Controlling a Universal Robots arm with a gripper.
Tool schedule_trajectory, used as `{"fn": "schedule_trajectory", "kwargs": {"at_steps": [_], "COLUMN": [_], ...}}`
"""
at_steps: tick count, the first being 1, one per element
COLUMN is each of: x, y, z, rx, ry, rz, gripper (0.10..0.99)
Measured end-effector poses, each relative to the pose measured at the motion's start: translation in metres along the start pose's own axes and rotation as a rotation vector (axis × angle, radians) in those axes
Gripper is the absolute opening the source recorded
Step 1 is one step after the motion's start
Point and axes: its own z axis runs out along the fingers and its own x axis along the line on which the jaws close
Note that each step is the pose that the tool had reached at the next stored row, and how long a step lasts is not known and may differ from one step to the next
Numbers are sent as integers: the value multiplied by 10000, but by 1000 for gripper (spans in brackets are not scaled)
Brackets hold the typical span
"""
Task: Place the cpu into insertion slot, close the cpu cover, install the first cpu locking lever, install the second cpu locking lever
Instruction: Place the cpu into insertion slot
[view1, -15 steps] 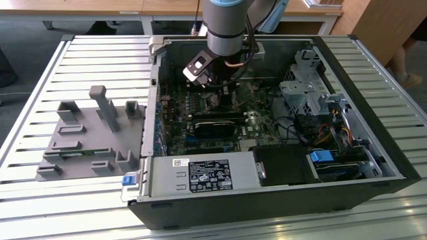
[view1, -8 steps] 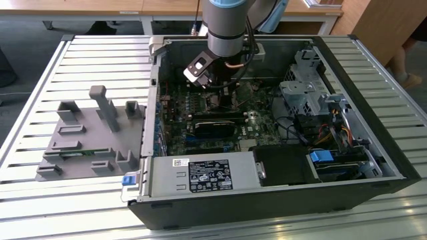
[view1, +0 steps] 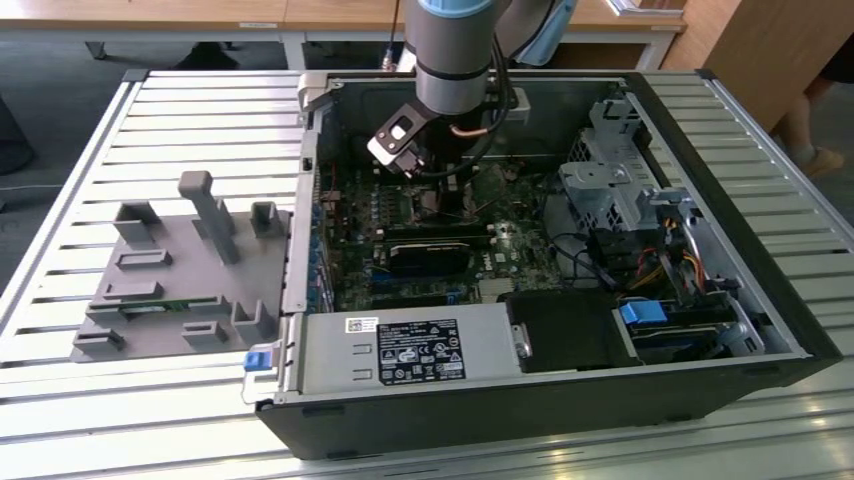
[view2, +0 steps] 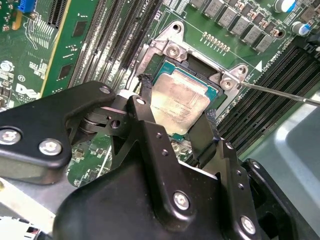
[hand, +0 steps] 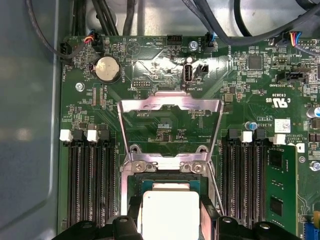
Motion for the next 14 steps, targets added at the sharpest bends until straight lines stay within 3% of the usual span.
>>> {"fn": "schedule_trajectory", "kwargs": {"at_steps": [14], "x": [5], "y": [1], "z": [17], "rx": [8], "ry": [-2], "rz": [0], "gripper": [553]}}
